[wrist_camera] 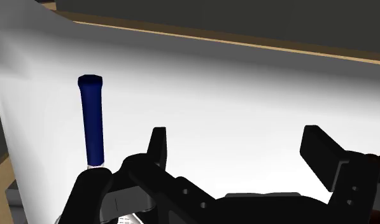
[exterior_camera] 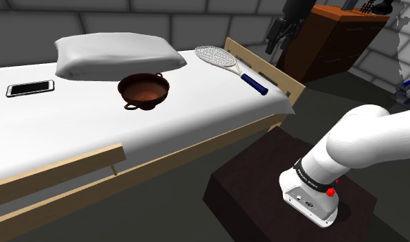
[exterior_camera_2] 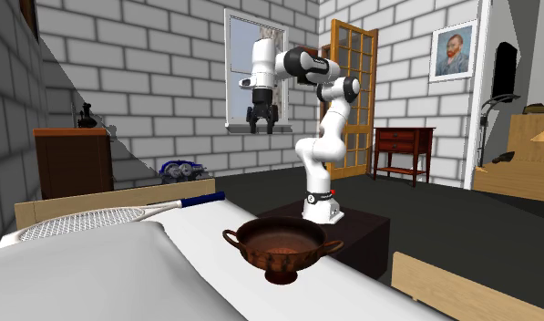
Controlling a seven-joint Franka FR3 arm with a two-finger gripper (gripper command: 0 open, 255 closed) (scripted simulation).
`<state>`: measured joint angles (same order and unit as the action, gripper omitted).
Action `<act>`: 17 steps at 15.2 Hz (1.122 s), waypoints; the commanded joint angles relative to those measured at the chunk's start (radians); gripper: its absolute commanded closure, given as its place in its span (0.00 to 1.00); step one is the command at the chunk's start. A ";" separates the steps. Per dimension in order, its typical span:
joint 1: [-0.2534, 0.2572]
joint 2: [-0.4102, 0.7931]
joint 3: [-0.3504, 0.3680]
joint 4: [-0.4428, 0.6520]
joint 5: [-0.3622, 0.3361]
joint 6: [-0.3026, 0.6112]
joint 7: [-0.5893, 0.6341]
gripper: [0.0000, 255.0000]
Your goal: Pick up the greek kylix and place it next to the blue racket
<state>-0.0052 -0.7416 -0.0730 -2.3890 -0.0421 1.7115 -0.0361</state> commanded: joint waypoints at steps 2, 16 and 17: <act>0.008 0.031 0.010 0.007 0.010 0.019 0.012 0.00; 0.095 0.507 0.128 0.226 0.115 0.223 0.156 0.00; 0.100 0.543 0.135 0.250 0.119 0.231 0.165 0.00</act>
<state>0.0915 -0.2381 0.0568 -2.1693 0.0733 1.9376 0.1228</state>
